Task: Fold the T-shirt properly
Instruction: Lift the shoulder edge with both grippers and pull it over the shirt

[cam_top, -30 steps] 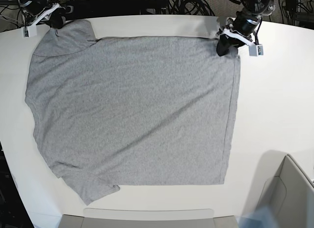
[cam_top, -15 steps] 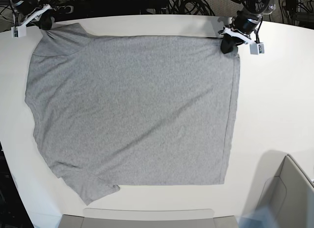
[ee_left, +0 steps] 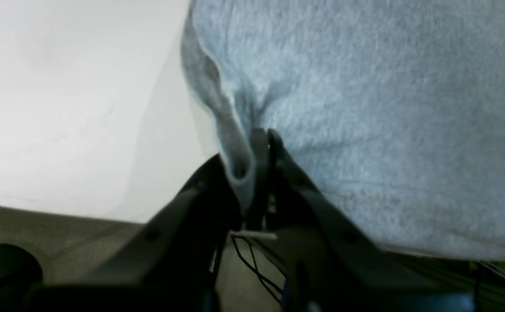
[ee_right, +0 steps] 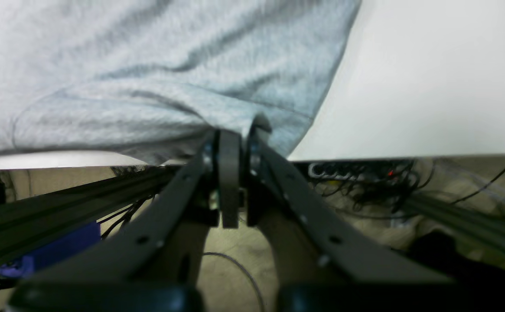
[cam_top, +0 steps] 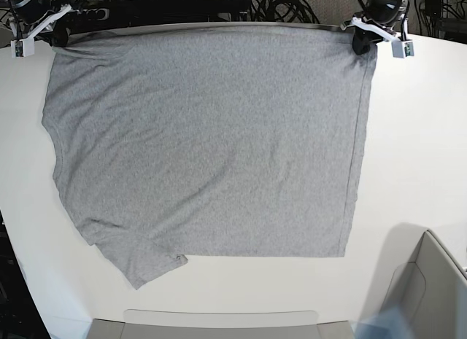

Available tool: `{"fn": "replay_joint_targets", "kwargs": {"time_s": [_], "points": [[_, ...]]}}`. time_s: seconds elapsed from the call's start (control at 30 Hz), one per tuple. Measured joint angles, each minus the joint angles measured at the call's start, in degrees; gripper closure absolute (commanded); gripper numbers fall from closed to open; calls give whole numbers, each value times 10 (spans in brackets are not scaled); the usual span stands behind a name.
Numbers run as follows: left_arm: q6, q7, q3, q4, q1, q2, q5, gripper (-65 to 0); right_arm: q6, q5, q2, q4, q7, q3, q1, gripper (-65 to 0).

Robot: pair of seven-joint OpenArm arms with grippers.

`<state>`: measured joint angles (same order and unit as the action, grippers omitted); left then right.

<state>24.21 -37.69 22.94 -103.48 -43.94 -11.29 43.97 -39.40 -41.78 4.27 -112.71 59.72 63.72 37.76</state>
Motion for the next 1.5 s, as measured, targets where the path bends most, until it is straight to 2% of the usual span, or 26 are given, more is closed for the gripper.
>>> {"fn": "replay_joint_targets", "kwargs": {"time_s": [0.2, 0.37, 0.57, 0.6, 0.7, 0.8, 0.97, 1.07, 1.17, 1.27, 1.33, 1.5], "points": [[-2, -8, -3, -6, 17, 0, 0, 0, 0, 78, 1, -2, 2, -8, -56, 0], [-6, -103, -1, -5, 82, 0, -5, 0, 0, 133, 3, -2, 1, -54, -81, 0], [-6, -144, 0, -6, 131, 0, -4, 0, 0, 187, 2, -1, -2, -94, -120, 0], [-20, -151, 0, -6, 135, 0, -4, 0, 0, 198, 2, -1, -3, -101, -126, 0], [-94, -163, 0, -6, 150, 0, -5, 0, 0, 238, 0, -1, 1, -112, -149, 0], [-126, -162, -2, -6, 167, 0, -2, 0, 0, 262, 3, 0, -1, -125, -177, 0], [-130, -165, -4, -6, 195, 0, -2, 0, 0, 316, 2, 2, 0, -145, -217, 0], [-133, -207, -3, -6, 222, 0, -5, 0, 0, 345, 3, 5, -2, -162, -239, 0], [-135, -217, -3, -6, 253, 0, -4, 0, 0, 355, 2, 24, -4, -181, -260, 0], [-171, -229, -11, -5, 286, 2, -51, 0, 0, 382, 3, 56, -2, -184, -287, 0], [-173, -234, -30, -4, 307, 2, -85, 0, 0, 390, 3, 75, -2, -188, -302, 0], [-172, -231, -55, 16, 355, 4, -127, 0, 0, 416, 3, 129, -81, -219, -309, 0]]}}
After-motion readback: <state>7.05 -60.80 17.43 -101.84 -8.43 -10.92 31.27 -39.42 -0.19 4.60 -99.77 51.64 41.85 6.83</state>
